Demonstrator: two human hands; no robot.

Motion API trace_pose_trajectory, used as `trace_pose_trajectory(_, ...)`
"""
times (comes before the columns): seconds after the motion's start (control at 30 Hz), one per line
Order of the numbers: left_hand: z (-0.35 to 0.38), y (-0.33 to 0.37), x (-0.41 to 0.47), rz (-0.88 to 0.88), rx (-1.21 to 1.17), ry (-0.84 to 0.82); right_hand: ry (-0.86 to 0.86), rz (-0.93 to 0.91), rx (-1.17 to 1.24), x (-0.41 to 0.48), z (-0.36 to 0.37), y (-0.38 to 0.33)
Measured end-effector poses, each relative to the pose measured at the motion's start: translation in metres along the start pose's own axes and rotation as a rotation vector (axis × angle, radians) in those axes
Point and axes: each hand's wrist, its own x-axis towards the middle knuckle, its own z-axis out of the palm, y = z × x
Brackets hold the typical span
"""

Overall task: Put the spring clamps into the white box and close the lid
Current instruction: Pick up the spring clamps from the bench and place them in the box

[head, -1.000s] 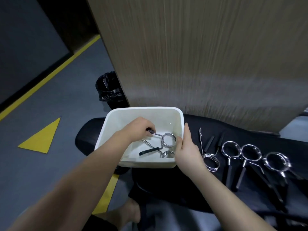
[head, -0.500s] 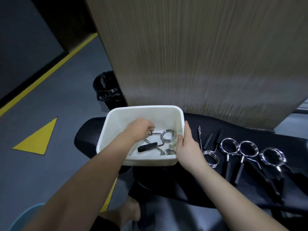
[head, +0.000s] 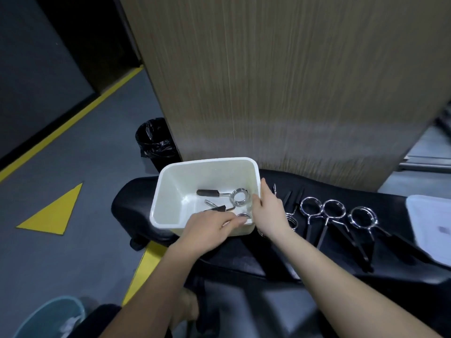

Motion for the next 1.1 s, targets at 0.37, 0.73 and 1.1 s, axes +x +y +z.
trace_pose_trajectory(0.37,0.006,0.015,0.011,-0.153,0.056,0.191,0.056,-0.061,-0.380,-0.021,-0.107,0.087)
trace_pose_trajectory(0.73,0.072,0.156,0.021,0.318,-0.162,0.564,0.200,0.075,-0.227,-0.027,-0.137,0.152)
trace_pose_trajectory(1.1,0.135,0.183,0.069,-0.258,-0.178,-0.041,0.012,0.263,-0.507,-0.017,-0.145,0.166)
